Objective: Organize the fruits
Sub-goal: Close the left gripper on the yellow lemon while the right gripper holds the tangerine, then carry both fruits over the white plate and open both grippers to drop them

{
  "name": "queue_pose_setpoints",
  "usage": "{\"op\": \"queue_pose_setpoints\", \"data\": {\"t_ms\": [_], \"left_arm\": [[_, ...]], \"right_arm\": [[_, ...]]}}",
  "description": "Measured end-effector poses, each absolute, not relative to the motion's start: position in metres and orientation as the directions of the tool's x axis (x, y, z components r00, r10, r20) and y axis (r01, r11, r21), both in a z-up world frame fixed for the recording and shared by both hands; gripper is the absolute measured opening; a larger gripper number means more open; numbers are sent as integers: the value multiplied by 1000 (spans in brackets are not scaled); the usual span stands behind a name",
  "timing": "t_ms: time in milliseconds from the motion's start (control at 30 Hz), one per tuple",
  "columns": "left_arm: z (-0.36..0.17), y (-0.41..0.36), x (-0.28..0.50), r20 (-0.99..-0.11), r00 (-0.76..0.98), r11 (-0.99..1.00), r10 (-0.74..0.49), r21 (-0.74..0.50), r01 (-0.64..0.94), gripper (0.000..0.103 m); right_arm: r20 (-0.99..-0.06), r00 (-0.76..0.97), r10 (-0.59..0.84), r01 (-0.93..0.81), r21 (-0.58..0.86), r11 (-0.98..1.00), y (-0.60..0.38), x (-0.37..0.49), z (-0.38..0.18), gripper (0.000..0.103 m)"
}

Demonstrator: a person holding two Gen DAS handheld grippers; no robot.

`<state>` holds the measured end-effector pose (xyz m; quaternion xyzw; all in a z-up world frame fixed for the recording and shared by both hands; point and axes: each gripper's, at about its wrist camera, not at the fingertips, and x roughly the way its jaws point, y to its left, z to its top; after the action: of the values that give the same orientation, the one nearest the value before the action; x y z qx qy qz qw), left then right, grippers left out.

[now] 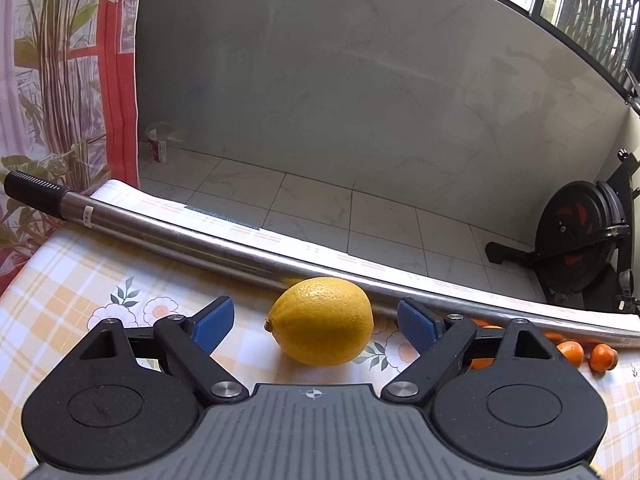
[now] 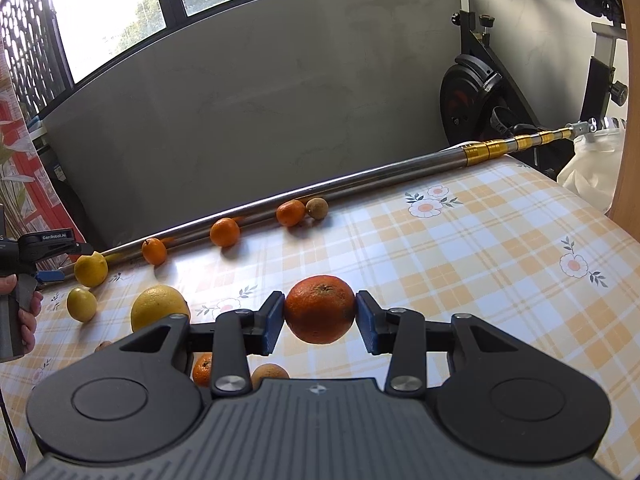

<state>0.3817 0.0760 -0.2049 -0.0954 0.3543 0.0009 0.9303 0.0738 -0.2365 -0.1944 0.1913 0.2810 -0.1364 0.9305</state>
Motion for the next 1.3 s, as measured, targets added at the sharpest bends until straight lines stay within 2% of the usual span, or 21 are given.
{"op": "queue_pose_setpoints", "data": {"t_ms": [233, 333, 400, 467, 533, 767, 1133, 1300], "left_arm": [[-219, 74, 396, -697, 717, 984, -22, -143, -109, 92], [-223, 77, 398, -701, 712, 977, -49, -181, -111, 91], [-223, 76, 400, -701, 711, 978, -58, -183, -101, 88], [-222, 74, 400, -701, 710, 979, -75, -186, -80, 74], [-222, 69, 400, -705, 703, 982, -89, -180, -56, 66], [-215, 59, 373, -705, 703, 993, -96, -113, 22, 65], [-168, 63, 280, -671, 718, 979, -185, -61, 195, 65], [-151, 62, 251, -647, 728, 971, -228, -95, 219, 65]], "right_arm": [[-585, 798, -145, 366, 280, 887, -240, 77, -198, 42], [-588, 797, -140, 366, 284, 886, -240, 77, -199, 42], [-589, 796, -138, 365, 287, 886, -240, 76, -199, 42], [-590, 796, -138, 368, 290, 883, -240, 75, -200, 42], [-591, 795, -138, 373, 297, 879, -240, 73, -200, 42], [-589, 797, -131, 371, 307, 877, -239, 67, -198, 42], [-589, 804, -86, 331, 322, 887, -219, 50, -191, 42], [-597, 800, -56, 307, 327, 894, -206, 43, -189, 42]]}}
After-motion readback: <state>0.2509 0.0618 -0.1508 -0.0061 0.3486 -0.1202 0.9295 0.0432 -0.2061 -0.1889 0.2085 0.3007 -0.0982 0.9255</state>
